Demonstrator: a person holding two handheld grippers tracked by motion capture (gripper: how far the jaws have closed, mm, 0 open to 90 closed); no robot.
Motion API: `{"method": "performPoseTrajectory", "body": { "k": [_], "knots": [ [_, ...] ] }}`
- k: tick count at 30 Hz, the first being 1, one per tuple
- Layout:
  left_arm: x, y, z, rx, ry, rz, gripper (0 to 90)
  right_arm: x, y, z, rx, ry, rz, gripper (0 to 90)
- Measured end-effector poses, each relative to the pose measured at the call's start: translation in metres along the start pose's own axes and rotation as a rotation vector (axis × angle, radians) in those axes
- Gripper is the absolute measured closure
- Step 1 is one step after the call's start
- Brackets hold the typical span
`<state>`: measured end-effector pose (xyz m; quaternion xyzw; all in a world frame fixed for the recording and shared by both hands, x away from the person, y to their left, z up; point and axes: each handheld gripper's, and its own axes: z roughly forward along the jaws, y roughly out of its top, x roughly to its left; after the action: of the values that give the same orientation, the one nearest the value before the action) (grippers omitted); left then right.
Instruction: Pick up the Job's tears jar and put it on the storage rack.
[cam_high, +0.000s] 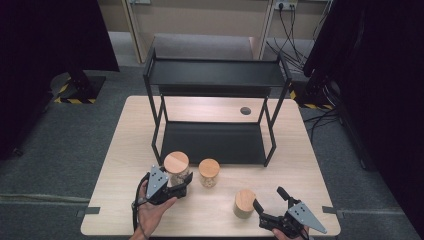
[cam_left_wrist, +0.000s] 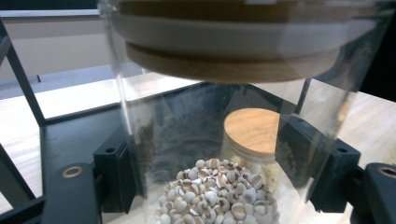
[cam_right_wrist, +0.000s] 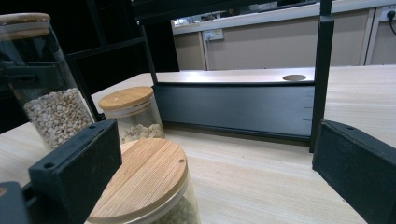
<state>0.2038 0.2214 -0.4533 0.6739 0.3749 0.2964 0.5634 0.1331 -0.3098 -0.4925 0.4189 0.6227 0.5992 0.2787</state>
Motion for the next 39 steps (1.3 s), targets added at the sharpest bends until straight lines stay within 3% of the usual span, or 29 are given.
{"method": "performPoseTrajectory", "body": {
  "k": [21, 39],
  "knots": [
    [0.01, 0.024, 0.028, 0.0, 0.04, 0.0, 25.3, -0.001, 0.0, -0.001, -0.006, -0.001, 0.003, 1.6],
    [0.018, 0.031, 0.065, 0.014, 0.122, -0.009, 25.3, -0.002, 0.0, -0.001, -0.003, 0.001, 0.007, 1.7]
  ]
}}
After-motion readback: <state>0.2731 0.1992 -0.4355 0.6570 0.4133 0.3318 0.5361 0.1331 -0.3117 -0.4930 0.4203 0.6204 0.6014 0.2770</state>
